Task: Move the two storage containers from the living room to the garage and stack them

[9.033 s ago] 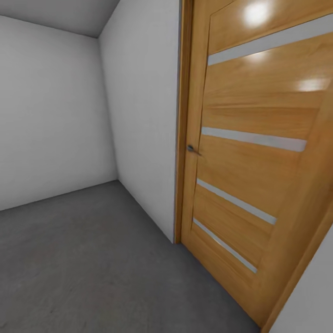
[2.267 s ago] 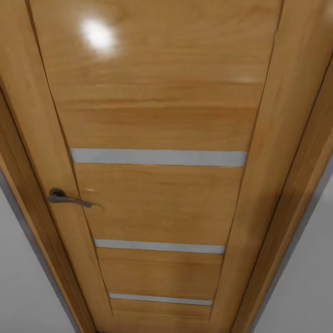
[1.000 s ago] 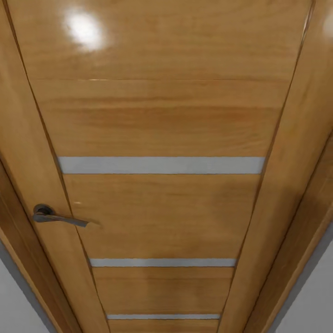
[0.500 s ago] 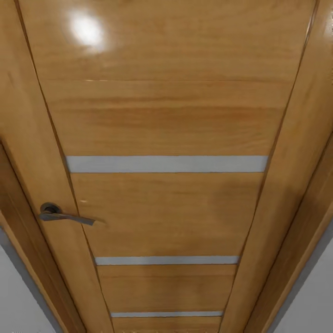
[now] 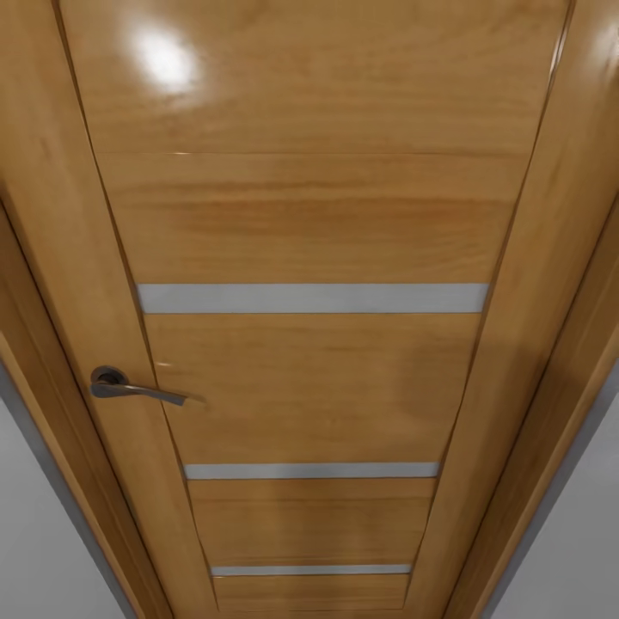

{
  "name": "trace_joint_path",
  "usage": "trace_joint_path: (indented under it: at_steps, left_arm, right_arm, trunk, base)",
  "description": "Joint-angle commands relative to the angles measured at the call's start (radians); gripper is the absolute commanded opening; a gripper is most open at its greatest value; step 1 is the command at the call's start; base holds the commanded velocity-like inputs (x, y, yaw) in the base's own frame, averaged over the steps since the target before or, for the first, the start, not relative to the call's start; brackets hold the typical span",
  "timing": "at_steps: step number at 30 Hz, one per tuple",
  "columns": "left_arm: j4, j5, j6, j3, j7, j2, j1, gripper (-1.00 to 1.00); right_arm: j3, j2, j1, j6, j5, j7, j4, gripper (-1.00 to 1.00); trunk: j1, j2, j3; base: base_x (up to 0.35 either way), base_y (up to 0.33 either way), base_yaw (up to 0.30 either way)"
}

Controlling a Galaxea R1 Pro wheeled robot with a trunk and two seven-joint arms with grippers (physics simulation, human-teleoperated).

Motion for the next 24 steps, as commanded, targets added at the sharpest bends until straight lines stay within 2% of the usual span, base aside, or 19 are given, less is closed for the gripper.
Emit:
trace_joint_path:
  at_steps: [1, 24]
  left_arm:
    - [-0.001, 0.001, -0.001, 0.0, 0.0, 0.0, 0.0, 1.0]
    - [-0.001, 0.001, -0.001, 0.0, 0.0, 0.0, 0.0, 1.0]
  right_arm:
    - [0.008, 0.0, 0.0, -0.003, -0.01, 0.0, 0.0, 1.0]
    - [0.008, 0.0, 0.0, -0.003, -0.01, 0.0, 0.0, 1.0]
  trunk:
    - [0.0, 0.0, -0.001]
    - [0.0, 0.0, -0.001]
  base:
    - [-0.003, 0.0, 0.0]
    - [0.0, 0.0, 0.0]
